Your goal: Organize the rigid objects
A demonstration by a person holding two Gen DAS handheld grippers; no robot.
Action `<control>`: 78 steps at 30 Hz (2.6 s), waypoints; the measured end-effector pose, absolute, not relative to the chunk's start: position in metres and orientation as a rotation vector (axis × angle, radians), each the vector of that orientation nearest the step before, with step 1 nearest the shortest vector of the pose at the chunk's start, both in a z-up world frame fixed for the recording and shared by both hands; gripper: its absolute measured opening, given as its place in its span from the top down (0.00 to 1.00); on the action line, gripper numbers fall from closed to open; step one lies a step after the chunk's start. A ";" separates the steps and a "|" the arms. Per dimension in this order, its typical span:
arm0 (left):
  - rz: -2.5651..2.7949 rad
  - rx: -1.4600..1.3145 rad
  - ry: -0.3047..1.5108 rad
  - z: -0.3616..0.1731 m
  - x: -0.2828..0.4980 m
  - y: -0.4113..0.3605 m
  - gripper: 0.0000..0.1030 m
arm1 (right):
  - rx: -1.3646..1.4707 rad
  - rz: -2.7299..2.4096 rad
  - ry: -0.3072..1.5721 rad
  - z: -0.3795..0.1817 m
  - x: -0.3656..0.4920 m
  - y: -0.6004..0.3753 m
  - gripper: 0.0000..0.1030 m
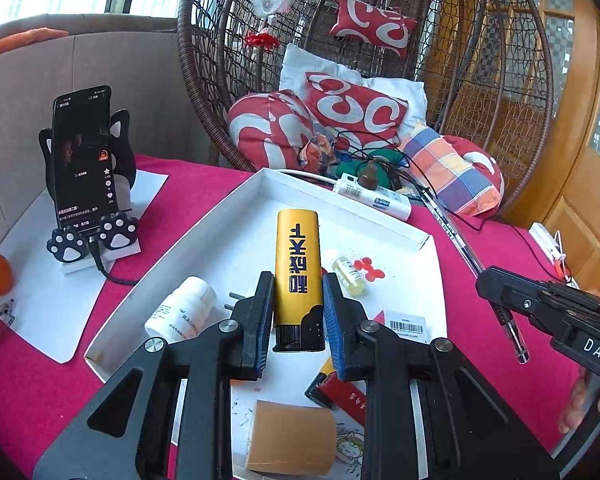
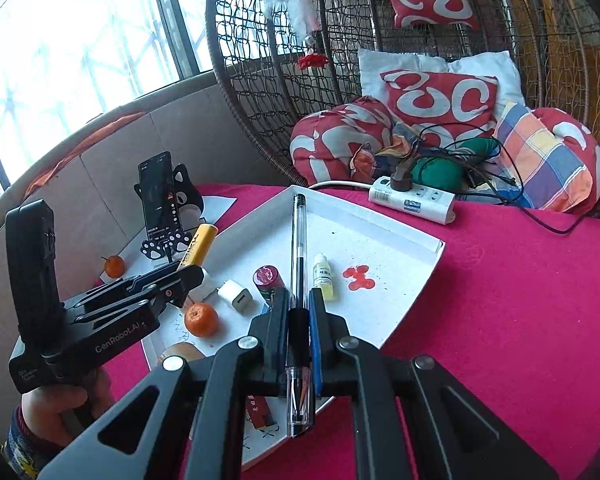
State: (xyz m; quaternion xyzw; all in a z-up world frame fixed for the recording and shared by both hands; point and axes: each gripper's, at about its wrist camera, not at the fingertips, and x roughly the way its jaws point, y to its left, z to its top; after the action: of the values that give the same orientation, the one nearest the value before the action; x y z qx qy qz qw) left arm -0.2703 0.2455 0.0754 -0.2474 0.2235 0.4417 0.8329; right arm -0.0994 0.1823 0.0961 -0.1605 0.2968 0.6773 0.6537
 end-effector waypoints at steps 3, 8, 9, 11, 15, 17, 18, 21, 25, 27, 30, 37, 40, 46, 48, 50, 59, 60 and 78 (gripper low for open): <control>0.936 -0.532 0.476 0.073 -0.271 0.247 0.77 | -0.375 1.538 0.680 0.093 -0.104 0.188 0.93; 0.940 -0.541 0.479 0.070 -0.273 0.249 0.77 | -0.387 1.540 0.684 0.091 -0.107 0.195 0.93; 0.942 -0.543 0.480 0.070 -0.273 0.249 0.77 | -0.388 1.539 0.686 0.090 -0.108 0.198 0.93; 0.942 -0.546 0.484 0.069 -0.272 0.251 0.77 | -0.391 1.538 0.694 0.088 -0.108 0.202 0.93; 0.946 -0.547 0.489 0.067 -0.272 0.252 0.77 | -0.396 1.540 0.711 0.084 -0.110 0.210 0.93; 0.947 -0.545 0.488 0.067 -0.272 0.252 0.77 | -0.403 1.541 0.712 0.082 -0.113 0.214 0.93; 0.947 -0.544 0.487 0.067 -0.271 0.253 0.77 | -0.405 1.543 0.712 0.081 -0.114 0.216 0.93; 0.947 -0.537 0.483 0.068 -0.271 0.254 0.77 | -0.405 1.544 0.713 0.080 -0.117 0.218 0.93; 0.952 -0.512 0.487 0.069 -0.269 0.253 0.77 | -0.394 1.539 0.717 0.079 -0.117 0.219 0.93; 0.950 -0.509 0.495 0.067 -0.267 0.253 0.77 | -0.393 1.534 0.721 0.077 -0.117 0.221 0.93; 0.954 -0.502 0.513 0.064 -0.264 0.255 0.77 | -0.394 1.525 0.730 0.075 -0.117 0.224 0.92; 0.985 -0.512 0.497 0.066 -0.268 0.259 0.21 | -0.395 1.496 0.755 0.064 -0.120 0.229 0.91; 1.001 -0.513 0.463 0.070 -0.274 0.258 0.03 | -0.391 1.477 0.741 0.063 -0.119 0.222 0.76; 1.027 -0.500 0.434 0.077 -0.283 0.248 0.00 | -0.287 1.432 0.737 0.070 -0.100 0.198 0.03; 1.021 -0.488 0.434 0.080 -0.283 0.242 0.00 | -0.264 1.429 0.707 0.075 -0.098 0.186 0.00; 1.008 -0.475 0.431 0.083 -0.280 0.235 0.00 | -0.265 1.425 0.661 0.081 -0.098 0.175 0.00; 1.020 -0.271 0.439 0.120 -0.256 0.189 0.00 | -0.287 1.357 0.430 0.106 -0.106 0.128 0.00; 1.043 -0.241 0.442 0.125 -0.253 0.183 0.00 | -0.280 1.337 0.409 0.109 -0.105 0.123 0.00; 0.999 -0.242 0.397 0.168 -0.236 0.116 0.00 | -0.029 1.096 0.217 0.158 -0.066 0.028 0.00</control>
State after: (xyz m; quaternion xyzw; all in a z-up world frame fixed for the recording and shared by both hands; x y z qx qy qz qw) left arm -0.2357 0.1158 0.1682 -0.1151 0.1887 0.4746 0.8520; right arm -0.0658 0.0281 0.1581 -0.0138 0.1030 0.5198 0.8480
